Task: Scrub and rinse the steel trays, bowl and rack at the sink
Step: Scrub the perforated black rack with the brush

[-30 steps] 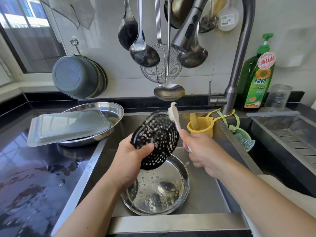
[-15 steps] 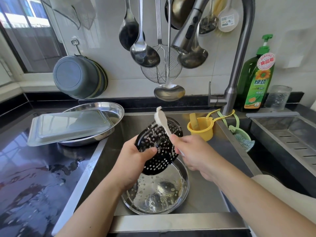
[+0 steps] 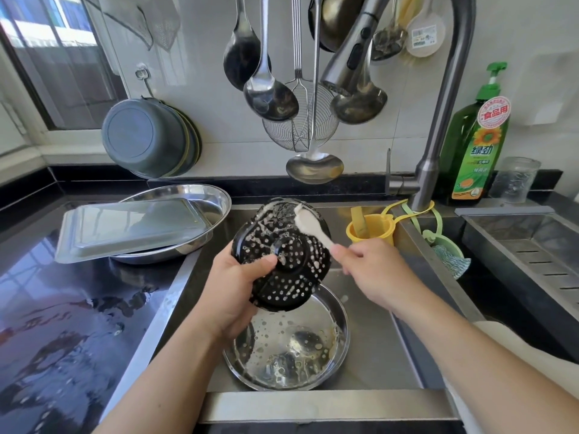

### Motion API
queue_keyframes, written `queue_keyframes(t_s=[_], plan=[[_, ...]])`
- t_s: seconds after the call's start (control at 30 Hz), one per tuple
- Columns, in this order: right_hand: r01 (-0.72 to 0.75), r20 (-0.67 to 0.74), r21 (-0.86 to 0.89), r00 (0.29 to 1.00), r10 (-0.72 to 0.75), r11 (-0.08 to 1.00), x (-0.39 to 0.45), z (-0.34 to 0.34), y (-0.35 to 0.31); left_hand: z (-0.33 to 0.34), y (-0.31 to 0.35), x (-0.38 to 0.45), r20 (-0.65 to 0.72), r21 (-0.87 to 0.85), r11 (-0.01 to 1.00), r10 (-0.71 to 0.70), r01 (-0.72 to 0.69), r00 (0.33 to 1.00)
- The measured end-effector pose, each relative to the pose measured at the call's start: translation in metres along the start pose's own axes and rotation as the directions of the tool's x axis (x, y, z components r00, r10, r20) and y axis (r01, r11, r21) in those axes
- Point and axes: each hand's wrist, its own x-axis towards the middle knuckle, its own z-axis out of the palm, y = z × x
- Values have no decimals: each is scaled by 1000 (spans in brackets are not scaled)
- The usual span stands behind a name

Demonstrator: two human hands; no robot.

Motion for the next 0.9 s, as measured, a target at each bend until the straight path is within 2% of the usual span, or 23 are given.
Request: queue_keyframes(t_s=[0.13,0.27,0.4,0.53,0.67,0.8,0.9], plan=[[90,85,-67,993,-84,994,-9,10,-12,3,-3,-2,0,42,999,-4,4,1000],[13,-10,-42,1000,-13,999,2,-1,-2,4,-1,-2,-31,-7,1000,18,-18,999],[45,62,-72,997,-41,996,-4,2,-3,3,2,-2,-30,-40,999,3,-4,1000],[1,52,-75,999,2,997,1,-7,-2,4,2,-2,-28,-46,999,14,-15,1000],[96,143,-91,986,-83,991,-11,4,-11,4,0,-3,-10,-11,1000,27,-28,1000],[37,70,-54,997,-33,998,-7,3,-11,4,-2,0,-33,-23,998,52,-52,998],[62,119,-60,991,-55,996,-12,6,-11,4,1,-1,-60,-59,996,57,-60,997]])
